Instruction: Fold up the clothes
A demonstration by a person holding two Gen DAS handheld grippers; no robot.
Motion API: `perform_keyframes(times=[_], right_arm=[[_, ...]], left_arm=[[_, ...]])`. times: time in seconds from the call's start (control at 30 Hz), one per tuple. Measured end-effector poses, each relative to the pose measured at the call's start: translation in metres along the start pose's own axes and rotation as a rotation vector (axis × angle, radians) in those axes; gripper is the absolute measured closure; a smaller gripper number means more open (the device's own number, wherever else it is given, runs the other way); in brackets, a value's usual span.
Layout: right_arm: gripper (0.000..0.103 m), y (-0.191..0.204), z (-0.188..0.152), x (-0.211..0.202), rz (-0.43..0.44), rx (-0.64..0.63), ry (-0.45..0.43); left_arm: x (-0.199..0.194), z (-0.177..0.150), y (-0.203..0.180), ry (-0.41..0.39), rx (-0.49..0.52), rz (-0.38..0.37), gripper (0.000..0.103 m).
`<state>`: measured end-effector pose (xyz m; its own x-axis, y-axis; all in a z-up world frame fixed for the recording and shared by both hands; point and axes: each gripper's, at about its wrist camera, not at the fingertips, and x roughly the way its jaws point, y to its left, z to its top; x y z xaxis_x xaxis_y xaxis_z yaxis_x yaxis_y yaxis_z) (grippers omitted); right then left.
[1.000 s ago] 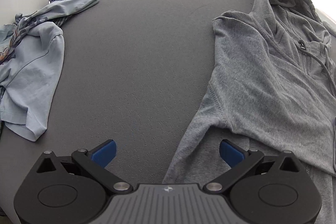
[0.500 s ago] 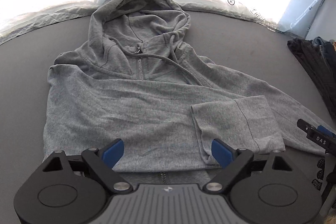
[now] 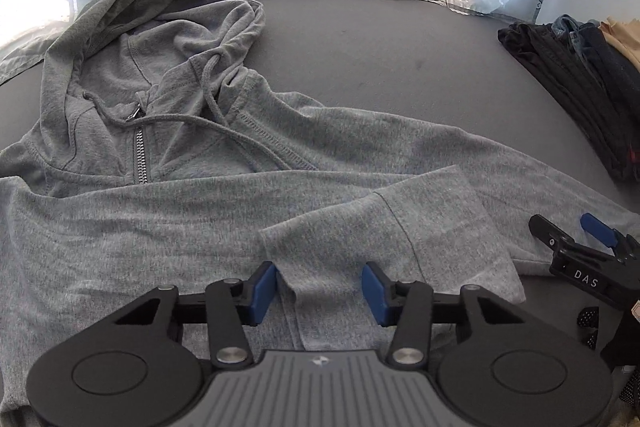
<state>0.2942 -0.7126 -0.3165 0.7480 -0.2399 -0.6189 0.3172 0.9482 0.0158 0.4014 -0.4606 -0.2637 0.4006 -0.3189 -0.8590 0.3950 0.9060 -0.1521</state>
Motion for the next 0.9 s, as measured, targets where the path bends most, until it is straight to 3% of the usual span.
perform_keyframes(times=[0.03,0.1,0.33,0.5,0.9], right_arm=[[0.000,0.000,0.000,0.000,0.000,0.000,0.000],[0.000,0.000,0.000,0.000,0.000,0.000,0.000],[0.000,0.000,0.000,0.000,-0.001,0.000,0.000],[0.000,0.000,0.000,0.000,-0.002,0.000,0.000],[0.000,0.001,0.000,0.001,-0.003,-0.002,0.001]], left_arm=[[-0.001,0.000,-0.001,-0.010,0.005,0.006,0.088],[-0.007,0.000,-0.005,-0.033,0.035,0.038,0.099],[-0.042,0.002,0.008,-0.138,-0.016,0.043,0.099],[-0.065,0.005,0.030,-0.195,-0.033,0.134,0.099],[-0.103,-0.012,0.124,-0.253,-0.287,0.287,0.099]])
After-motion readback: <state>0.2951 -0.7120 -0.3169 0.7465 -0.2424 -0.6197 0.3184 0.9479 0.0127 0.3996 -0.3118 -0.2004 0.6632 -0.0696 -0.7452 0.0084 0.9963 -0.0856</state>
